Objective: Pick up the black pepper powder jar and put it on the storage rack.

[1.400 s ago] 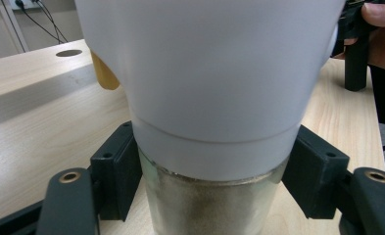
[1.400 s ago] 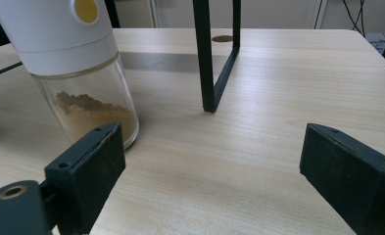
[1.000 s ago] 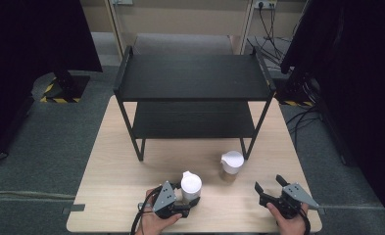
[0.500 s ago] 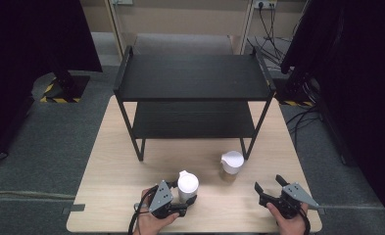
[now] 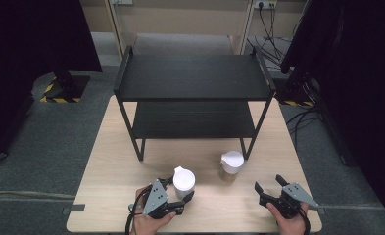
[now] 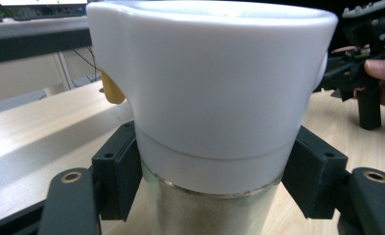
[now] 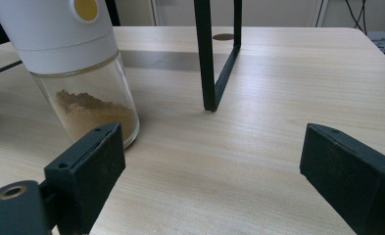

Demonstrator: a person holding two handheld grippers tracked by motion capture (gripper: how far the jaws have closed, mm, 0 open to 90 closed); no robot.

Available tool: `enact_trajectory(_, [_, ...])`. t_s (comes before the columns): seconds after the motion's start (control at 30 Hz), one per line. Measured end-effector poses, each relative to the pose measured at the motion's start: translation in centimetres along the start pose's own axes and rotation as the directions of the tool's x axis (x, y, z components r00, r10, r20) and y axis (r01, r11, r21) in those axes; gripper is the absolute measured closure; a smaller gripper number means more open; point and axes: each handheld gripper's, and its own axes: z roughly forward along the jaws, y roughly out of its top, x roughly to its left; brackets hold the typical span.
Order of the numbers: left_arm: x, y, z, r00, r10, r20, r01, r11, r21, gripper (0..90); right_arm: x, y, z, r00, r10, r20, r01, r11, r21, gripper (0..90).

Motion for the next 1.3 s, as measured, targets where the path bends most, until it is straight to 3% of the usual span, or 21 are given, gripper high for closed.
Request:
enact_trajectory(0.33, [-0.1,1.1,-1.0,0.9989,0.003,-0.047,-0.005,0.9991,-0.042,30.7,0.0,0.0,0.0,1.0000,0.001,0.000,-0.001,1.000,0.000,10.0])
enact_trajectory(0.6, [0.1,2.1,-1.9,0.9943,0.010,-0.106,-0.018,0.9972,-0.073,30.7,0.0,0.0,0.0,1.0000,0.001,0.000,-0.001,1.000,0.001,10.0])
enact_trajectory(0.9, [0.2,4.0,-2.7,0.9814,0.024,-0.191,-0.047,0.9924,-0.114,30.7,0.0,0.1,0.0,1.0000,0.004,0.000,-0.004,1.000,0.003,10.0])
enact_trajectory(1.17, [0.0,5.2,-3.2,0.9614,0.008,-0.275,-0.054,0.9855,-0.161,30.7,0.0,0.1,0.0,1.0000,0.002,-0.001,-0.002,1.000,0.003,10.0])
enact_trajectory(1.3, [0.0,5.4,-3.3,0.9569,0.009,-0.290,-0.060,0.9841,-0.167,30.7,0.0,0.0,0.0,1.0000,0.001,-0.001,-0.001,1.000,0.002,10.0])
